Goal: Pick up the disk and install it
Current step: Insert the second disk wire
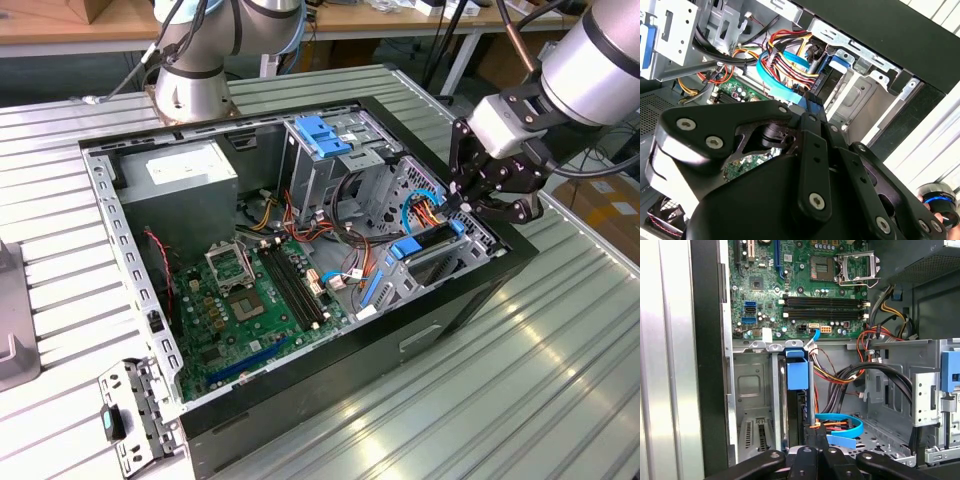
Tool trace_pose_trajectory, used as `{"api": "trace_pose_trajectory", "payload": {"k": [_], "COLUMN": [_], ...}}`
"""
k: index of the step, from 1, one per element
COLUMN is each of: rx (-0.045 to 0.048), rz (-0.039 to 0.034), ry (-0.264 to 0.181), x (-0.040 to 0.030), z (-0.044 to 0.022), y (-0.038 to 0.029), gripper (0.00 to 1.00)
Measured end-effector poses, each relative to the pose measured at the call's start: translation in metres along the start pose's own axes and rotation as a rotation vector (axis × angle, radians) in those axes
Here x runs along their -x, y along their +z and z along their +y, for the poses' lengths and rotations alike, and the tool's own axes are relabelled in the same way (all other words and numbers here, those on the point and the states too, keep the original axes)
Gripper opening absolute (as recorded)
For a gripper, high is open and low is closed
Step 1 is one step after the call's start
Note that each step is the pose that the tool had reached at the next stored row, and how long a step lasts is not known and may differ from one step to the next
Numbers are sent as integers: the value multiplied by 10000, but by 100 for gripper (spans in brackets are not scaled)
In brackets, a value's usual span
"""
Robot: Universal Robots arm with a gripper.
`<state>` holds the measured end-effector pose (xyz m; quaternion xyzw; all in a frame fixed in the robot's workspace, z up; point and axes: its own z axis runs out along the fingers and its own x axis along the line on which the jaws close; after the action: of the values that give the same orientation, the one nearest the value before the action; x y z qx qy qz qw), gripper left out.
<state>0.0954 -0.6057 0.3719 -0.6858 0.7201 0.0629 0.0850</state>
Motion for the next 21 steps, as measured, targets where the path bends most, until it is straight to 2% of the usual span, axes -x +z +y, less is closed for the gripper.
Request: {"api": "trace_pose_trajectory", "payload": {"k": [2, 4, 5, 6, 7, 8, 9, 10, 11, 13, 16, 21], "rx": [0, 0, 0, 0, -1, 0, 8, 38, 40, 41, 40, 41], "rz": [0, 0, 0, 0, -13, -12, -53, -123, -173, -177, -179, -179], "ry": [0, 0, 0, 0, 2, 1, 5, 13, 14, 15, 15, 13], "x": [0, 0, 0, 0, 26, 163, 164, 152, 151, 149, 128, 37], "z": [0, -1, -1, -1, 4, 10, 11, 12, 12, 13, 50, 82], "y": [0, 0, 0, 0, 7, 30, 44, 98, 104, 104, 99, 79], "gripper": [24, 24, 30, 30, 30, 30, 30, 30, 16, 16, 16, 16]}}
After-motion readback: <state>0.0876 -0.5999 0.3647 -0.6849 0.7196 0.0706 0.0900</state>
